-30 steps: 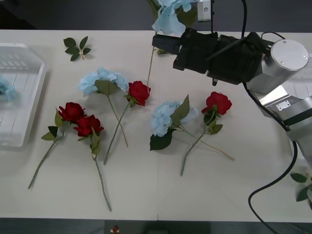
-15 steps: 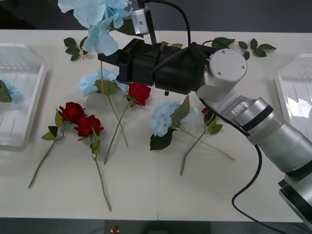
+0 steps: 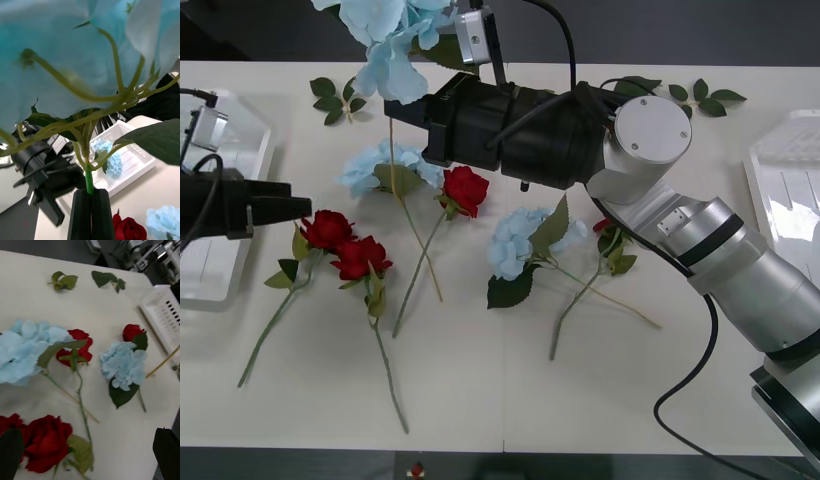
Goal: Put the red flowers into the right box and the blue flowers into the left box
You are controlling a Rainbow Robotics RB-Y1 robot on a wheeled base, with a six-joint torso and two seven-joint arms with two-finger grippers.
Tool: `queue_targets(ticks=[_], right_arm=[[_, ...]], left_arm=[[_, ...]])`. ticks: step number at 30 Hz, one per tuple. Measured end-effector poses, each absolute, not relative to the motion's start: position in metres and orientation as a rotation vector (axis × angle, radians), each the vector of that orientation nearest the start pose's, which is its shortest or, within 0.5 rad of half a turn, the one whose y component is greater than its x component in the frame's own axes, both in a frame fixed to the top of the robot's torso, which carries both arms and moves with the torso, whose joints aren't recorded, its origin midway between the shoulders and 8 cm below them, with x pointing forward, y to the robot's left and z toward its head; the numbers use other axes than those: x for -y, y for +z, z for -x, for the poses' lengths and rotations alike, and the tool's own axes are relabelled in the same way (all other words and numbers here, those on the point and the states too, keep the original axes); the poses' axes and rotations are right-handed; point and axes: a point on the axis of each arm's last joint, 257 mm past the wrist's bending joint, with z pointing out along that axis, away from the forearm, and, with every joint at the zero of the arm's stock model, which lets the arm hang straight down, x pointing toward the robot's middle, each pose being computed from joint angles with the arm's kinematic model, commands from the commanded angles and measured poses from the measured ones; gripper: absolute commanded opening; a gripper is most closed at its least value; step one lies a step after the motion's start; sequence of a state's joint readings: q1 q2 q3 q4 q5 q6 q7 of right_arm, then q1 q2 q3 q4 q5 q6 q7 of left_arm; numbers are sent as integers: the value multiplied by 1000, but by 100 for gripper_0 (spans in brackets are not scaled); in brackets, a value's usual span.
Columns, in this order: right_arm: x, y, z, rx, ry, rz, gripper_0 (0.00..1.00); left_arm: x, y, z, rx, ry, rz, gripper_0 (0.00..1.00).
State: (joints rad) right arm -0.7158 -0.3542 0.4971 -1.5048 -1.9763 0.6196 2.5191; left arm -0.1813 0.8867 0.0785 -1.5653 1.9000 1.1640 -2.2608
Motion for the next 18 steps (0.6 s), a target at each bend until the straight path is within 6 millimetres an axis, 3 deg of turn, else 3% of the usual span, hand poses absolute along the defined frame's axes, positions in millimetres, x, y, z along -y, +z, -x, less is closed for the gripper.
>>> queue_targets(ticks=[6, 12, 18], right_arm=[[-130, -10, -462, -1333, 1238, 836, 0], [-132, -9, -461, -1330, 1244, 835, 0], [-132, -9, -460, -1330, 1244, 835, 0]], left_arm=[[-195, -152, -435, -1620, -870, -883, 100], [-134, -156, -418, -1572, -1115, -773, 100], [-111, -148, -420, -1517, -1170, -720, 100]])
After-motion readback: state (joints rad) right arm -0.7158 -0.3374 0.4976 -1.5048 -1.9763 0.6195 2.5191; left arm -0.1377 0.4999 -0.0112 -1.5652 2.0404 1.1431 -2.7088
